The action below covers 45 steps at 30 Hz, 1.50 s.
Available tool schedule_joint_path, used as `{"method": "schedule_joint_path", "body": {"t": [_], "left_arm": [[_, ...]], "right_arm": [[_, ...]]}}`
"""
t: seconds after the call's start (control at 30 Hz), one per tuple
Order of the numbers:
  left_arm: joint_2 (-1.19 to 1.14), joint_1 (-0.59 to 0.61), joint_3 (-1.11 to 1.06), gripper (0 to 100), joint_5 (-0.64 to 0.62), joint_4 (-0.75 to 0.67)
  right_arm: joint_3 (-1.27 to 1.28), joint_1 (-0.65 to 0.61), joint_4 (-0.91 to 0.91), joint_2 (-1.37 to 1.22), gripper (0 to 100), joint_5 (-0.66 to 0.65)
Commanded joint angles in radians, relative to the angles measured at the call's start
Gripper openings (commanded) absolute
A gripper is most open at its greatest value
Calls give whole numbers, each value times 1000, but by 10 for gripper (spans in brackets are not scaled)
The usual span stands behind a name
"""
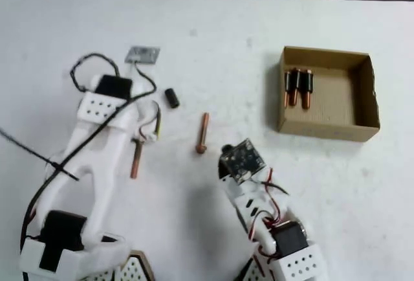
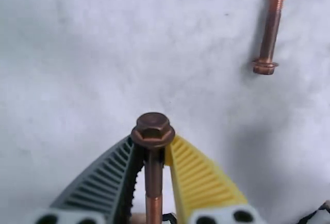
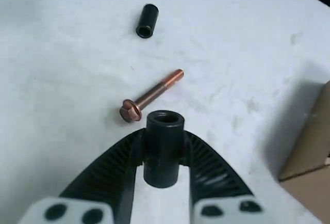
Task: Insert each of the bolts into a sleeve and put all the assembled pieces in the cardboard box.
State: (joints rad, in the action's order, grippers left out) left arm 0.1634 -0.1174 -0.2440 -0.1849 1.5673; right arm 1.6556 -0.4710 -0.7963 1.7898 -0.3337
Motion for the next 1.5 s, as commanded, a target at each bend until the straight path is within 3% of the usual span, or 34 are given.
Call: {"method": "schedule_joint_path", "body": {"t": [0.0,0.27,0.63,0.8,1.17,1.4,1.47], "left_arm": [[30,-8,216,46,81,126],[38,-10,318,41,118,183],[364,-97,206,23,124,91],[463,-111,23,23,124,-120],[644,-140,-399,23,118,-755],[676,-263,-431,24,107,-833],[677,-271,-417,24,57,-835]], "right_arm": [[-9,-38,70,8,17,-12],[-9,-105,189,8,17,-11],[-9,-140,332,7,16,-3],[-14,-140,364,7,16,150],[-8,-140,357,7,16,160],[3,-140,357,7,16,167],[12,-136,357,7,16,235]]}}
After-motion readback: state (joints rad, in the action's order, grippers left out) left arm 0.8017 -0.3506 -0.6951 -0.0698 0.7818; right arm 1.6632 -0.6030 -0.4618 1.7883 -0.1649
